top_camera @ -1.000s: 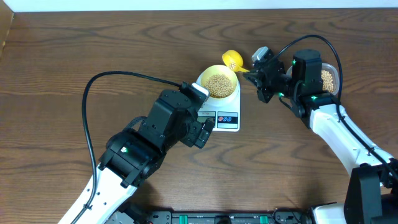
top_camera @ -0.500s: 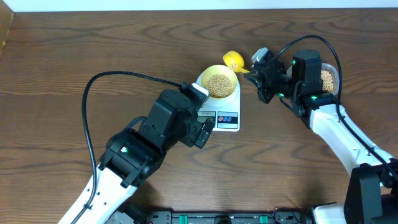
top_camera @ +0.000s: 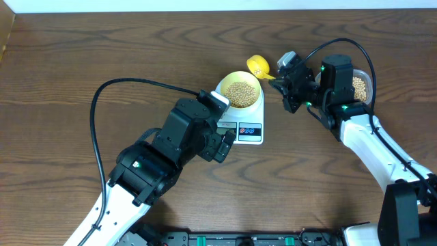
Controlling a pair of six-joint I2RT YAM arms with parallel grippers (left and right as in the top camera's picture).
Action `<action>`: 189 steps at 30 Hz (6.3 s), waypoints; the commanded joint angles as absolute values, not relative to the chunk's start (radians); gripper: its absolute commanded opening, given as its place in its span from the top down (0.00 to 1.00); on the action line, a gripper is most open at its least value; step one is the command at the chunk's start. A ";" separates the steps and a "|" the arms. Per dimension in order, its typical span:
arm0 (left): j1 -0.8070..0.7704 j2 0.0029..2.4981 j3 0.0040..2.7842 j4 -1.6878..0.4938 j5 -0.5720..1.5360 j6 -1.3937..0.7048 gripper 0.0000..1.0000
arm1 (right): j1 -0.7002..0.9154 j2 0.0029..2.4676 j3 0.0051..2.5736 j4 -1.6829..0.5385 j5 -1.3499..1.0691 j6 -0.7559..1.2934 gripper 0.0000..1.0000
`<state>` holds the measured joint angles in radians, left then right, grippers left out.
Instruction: Scoop item into bowl and weigh 50g on scale
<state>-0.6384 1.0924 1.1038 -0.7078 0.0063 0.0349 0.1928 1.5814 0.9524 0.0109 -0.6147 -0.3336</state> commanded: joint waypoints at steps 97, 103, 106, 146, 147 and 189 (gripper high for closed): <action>-0.634 1.097 1.103 -0.711 0.015 0.052 0.03 | 0.183 1.590 0.952 0.068 -0.677 -0.398 0.99; -0.634 1.097 1.103 -0.711 0.015 0.052 0.03 | 0.177 1.590 0.952 0.079 -0.652 -0.427 0.99; -0.634 1.097 1.103 -0.711 0.015 0.052 0.03 | 0.178 1.590 0.952 0.067 -0.719 -0.427 0.99; -0.634 1.097 1.103 -0.711 0.015 0.052 0.03 | 0.163 1.590 0.952 0.072 -0.611 -0.326 0.99; -0.634 1.097 1.103 -0.711 0.015 0.052 0.03 | 0.163 1.590 0.952 0.072 -0.595 -0.309 0.99; -0.634 1.097 1.103 -0.711 0.015 0.052 0.03 | 0.144 1.590 0.952 0.236 -0.710 -0.157 0.99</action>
<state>-0.6384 1.0924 1.1038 -0.7078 0.0063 0.0349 0.1459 1.5814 0.9524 0.2333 -0.6960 -0.1394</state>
